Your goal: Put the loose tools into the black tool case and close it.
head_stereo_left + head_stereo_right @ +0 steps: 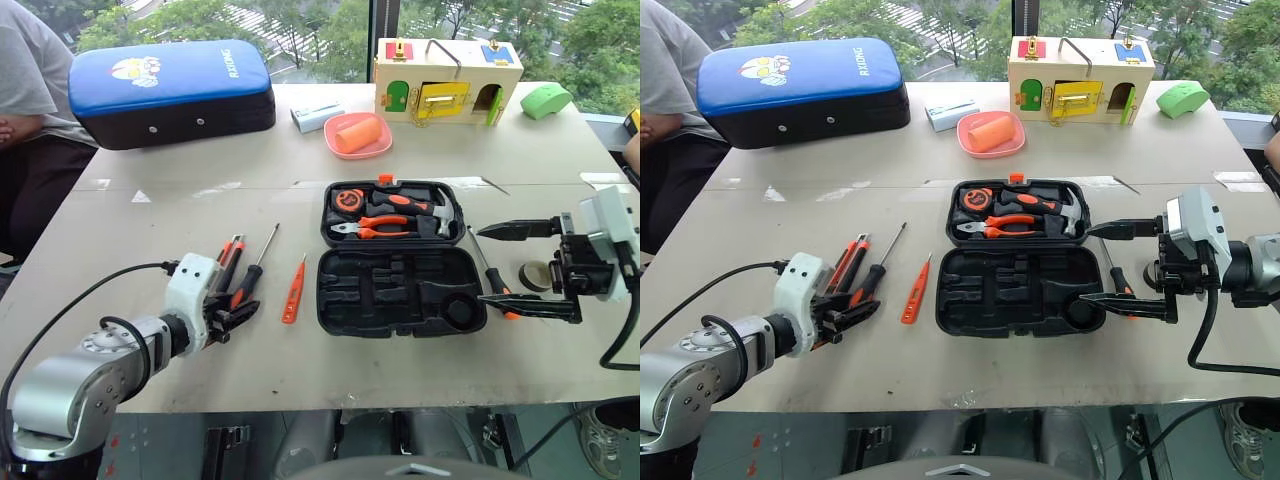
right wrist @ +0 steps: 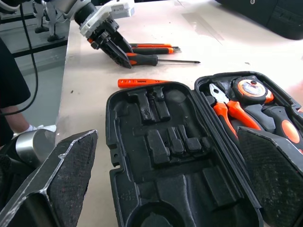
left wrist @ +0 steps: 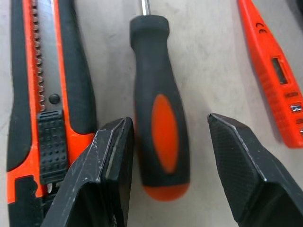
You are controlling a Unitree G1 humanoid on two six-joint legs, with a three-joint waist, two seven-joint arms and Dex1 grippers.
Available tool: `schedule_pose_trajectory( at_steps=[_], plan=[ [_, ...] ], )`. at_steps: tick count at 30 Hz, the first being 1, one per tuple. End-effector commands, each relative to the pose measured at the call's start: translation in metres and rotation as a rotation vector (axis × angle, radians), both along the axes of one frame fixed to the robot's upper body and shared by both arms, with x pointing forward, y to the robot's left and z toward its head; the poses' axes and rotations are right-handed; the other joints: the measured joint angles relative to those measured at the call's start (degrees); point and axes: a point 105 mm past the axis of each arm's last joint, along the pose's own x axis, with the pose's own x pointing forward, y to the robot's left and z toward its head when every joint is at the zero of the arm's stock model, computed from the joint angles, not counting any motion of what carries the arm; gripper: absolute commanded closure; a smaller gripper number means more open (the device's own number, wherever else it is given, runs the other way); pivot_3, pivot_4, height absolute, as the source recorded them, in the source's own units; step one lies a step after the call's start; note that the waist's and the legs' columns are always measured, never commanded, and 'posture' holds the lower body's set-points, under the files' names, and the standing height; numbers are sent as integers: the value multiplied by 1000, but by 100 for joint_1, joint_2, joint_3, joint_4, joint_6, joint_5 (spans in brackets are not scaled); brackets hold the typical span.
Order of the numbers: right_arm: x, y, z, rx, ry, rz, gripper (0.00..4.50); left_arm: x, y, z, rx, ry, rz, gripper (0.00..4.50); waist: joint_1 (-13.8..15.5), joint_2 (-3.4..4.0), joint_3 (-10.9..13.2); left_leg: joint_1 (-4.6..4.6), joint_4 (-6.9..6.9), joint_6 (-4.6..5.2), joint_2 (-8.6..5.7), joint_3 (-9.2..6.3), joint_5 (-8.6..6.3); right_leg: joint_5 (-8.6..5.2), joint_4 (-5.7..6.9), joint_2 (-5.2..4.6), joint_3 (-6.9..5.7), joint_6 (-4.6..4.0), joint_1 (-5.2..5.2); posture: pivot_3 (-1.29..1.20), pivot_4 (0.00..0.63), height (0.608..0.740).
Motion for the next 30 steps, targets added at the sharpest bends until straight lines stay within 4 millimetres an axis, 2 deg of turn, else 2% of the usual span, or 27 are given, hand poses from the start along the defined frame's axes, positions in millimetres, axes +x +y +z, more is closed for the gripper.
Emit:
schedule_pose_trajectory(
  at_steps=[1, 3, 6, 8, 9, 14, 19, 22, 26, 30],
  plan=[
    [-3, 6, 12, 21, -43, 17, 0, 4, 1, -13, 5, 36, 15, 1752, 19, 12, -7, 1, 0, 0, 0, 0, 0, 0, 1, -1, -1, 0, 1, 0, 150, 735],
    [-3, 7, 13, 21, -44, 17, 0, 8, 1, -17, 4, 43, 22, 1752, 45, 26, -16, 3, 1, 1, -3, -2, 1, 0, 5, -3, -1, 0, 2, 0, 150, 735],
    [-3, 7, 13, 17, -46, 18, 0, 13, 4, -18, -1, 35, 34, 2561, 89, 43, -26, 18, 0, 7, -4, -5, -2, 1, 10, -3, -2, -1, 17, 0, 150, 735],
    [-3, 7, 13, 13, -48, 19, 0, 17, 5, -13, -10, 16, 30, 3341, 132, 51, -30, 30, -1, 10, -4, -5, -3, 0, 9, -3, -2, -1, 27, 0, 150, 735],
    [-3, 7, 13, 12, -50, 20, 0, 19, 5, -8, -13, -3, 13, 3423, 139, 51, -30, 36, -1, 14, -4, -6, -6, 0, 9, -3, -4, -2, 34, 0, 150, 735],
    [-9, 12, 15, 14, -55, 51, 0, 21, -8, 30, -25, -101, -193, 3422, 128, 34, -21, 30, -2, 12, -2, -14, -5, -1, 8, -2, -11, -3, 30, 0, 150, 735],
    [-14, 15, 11, -4, -46, 78, 0, 21, -25, 76, 33, -183, -526, 3422, 124, 17, -14, -27, 3, -10, -3, -17, 7, 0, -3, -2, -18, -3, -16, 0, 150, 735],
    [-15, 15, 6, -24, -38, 80, 0, 25, -40, 91, 97, -209, -762, 3422, 130, 16, -13, -34, 0, -9, -4, -19, 7, 0, -19, -3, -21, -2, -16, 0, 150, 735],
    [-11, 13, -6, -38, -20, 42, 0, 38, -78, 85, 154, -179, -1042, 3422, 123, 14, -11, -41, 1, -8, -9, -21, 7, 0, -25, -2, -28, -2, -13, 0, 150, 735],
    [-9, 12, -14, -43, -18, 16, 0, 56, -108, 71, 197, -148, -1167, 3422, 95, 0, -2, -41, 12, -5, -14, -15, 7, 0, -15, 7, -22, 1, -13, 0, 150, 735]
  ],
)
